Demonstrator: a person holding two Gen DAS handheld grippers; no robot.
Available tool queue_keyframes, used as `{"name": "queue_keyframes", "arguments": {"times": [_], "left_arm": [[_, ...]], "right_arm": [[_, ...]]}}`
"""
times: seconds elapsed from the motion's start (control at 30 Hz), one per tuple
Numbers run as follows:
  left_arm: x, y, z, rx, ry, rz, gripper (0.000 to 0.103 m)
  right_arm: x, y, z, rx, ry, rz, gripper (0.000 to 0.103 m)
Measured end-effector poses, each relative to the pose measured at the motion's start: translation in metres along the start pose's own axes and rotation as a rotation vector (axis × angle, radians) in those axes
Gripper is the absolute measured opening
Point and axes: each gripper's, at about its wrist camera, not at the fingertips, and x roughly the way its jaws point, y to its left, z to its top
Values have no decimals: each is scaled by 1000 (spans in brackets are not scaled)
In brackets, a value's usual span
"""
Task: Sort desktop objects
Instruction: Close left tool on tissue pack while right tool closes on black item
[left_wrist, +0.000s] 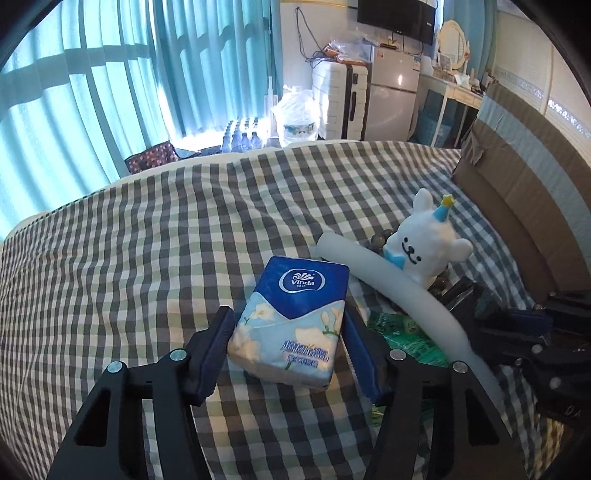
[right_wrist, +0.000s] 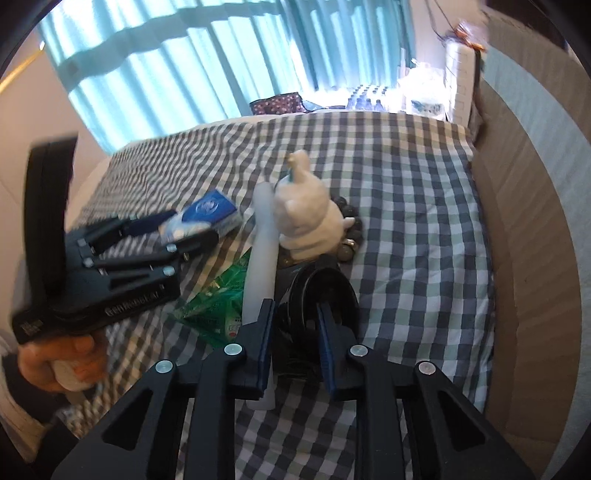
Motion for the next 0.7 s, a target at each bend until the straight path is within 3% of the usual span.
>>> {"name": "queue_keyframes", "arguments": {"times": [0.07,0.27,0.7], "left_arm": [[-3,1,2,-9,-5,-3,59],[-11,8,5,-52,-34,13,58],[-43,9,25,-82,-129,41,58]], "right_arm": [[2,0,0,8,3,8,21],[-12,-3,0,14,-16,-4,7],[-46,-7,19,17,-127,-34,7]]}}
